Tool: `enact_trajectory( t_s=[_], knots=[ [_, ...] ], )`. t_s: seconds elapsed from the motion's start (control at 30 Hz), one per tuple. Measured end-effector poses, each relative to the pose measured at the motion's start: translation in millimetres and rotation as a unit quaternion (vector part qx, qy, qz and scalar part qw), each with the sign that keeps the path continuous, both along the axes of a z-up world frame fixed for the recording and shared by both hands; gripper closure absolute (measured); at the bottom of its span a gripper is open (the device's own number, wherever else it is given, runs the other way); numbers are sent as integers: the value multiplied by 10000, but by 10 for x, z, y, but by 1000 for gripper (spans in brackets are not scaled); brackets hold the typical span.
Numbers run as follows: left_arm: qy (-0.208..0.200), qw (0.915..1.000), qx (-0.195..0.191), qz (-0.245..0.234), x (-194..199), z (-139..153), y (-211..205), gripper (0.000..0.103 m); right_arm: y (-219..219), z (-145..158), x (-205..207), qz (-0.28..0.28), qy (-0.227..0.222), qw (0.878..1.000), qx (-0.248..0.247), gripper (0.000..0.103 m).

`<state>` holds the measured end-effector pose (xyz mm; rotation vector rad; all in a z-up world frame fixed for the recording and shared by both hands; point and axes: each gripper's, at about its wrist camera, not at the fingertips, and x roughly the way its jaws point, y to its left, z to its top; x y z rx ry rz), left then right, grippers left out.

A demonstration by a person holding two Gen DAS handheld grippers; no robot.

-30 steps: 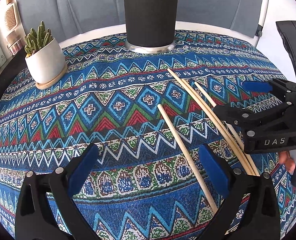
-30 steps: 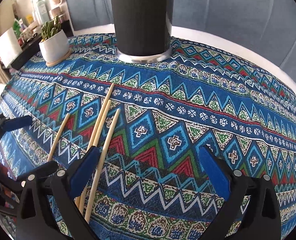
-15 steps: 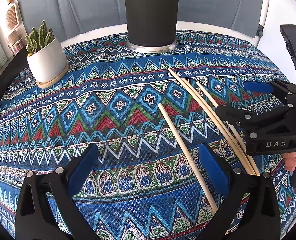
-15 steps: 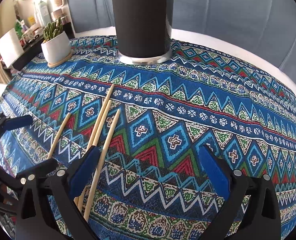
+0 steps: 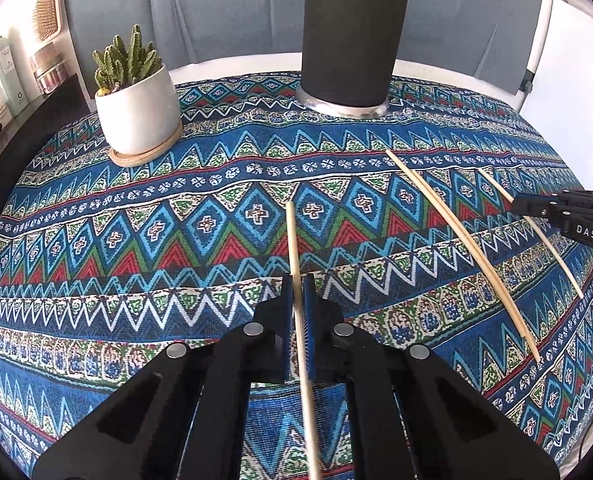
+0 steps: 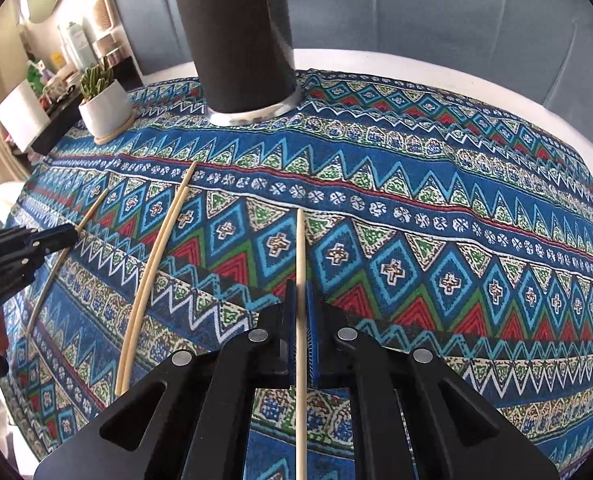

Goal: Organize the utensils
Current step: 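Close the left tool on a stick while the right tool grasps another, then lift both held sticks and bring them above the black cup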

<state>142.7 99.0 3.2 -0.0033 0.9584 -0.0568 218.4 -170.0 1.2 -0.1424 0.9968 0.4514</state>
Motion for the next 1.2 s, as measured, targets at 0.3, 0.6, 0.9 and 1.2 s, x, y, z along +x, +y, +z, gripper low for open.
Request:
enact_trajectory(
  t_s=[0.3, 0.6, 0.9, 1.2],
  knots=[
    [-96, 9997, 172, 120, 42, 347, 77, 98, -281, 398, -47, -144, -287, 9988, 371, 98],
    [-516, 9985, 185, 88, 168, 973, 55, 98, -283, 1054, -26, -11, -774, 9958, 493, 98],
    [-1107, 9921, 594, 45, 347, 1629, -2, 98, -140, 1655, 171, 81, -1140, 9914, 637, 98],
    [-1618, 9867, 156, 22, 683, 2318, 87, 98, 67, 2227, 419, 231, -1626, 9832, 802, 98]
  ],
)
